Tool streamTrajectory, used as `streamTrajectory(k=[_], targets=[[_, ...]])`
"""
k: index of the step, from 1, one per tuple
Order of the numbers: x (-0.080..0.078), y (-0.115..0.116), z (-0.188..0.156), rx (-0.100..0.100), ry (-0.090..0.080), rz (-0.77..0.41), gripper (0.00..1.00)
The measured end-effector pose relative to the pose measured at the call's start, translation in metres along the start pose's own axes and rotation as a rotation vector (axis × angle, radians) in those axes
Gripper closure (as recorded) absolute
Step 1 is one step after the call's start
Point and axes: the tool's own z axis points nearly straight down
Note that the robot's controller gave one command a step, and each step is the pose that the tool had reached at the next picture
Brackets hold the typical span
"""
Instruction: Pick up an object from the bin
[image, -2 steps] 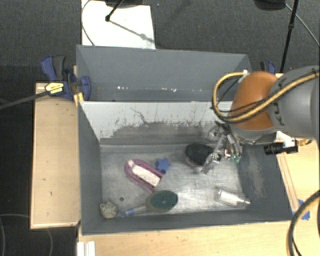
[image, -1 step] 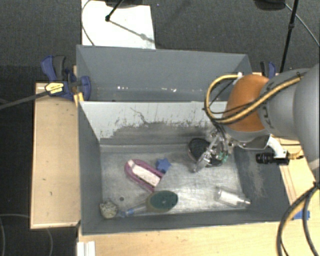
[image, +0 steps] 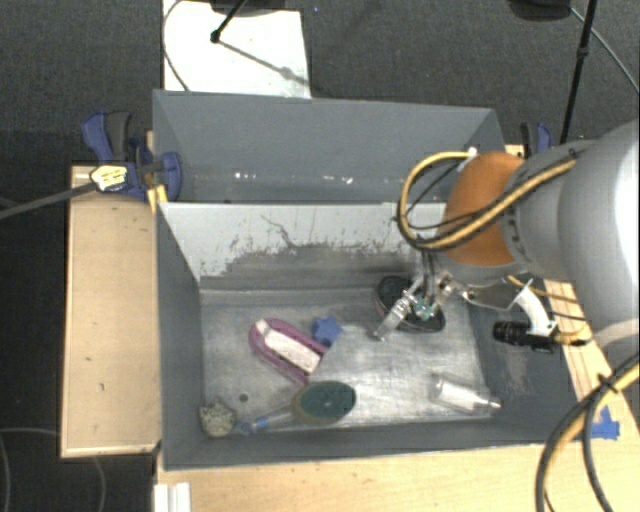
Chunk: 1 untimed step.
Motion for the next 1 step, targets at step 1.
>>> streamTrajectory(k=[1], targets=[[-0.0002,0.0005,-0.0008,-0.001,-0.001,-0.004,1.0]])
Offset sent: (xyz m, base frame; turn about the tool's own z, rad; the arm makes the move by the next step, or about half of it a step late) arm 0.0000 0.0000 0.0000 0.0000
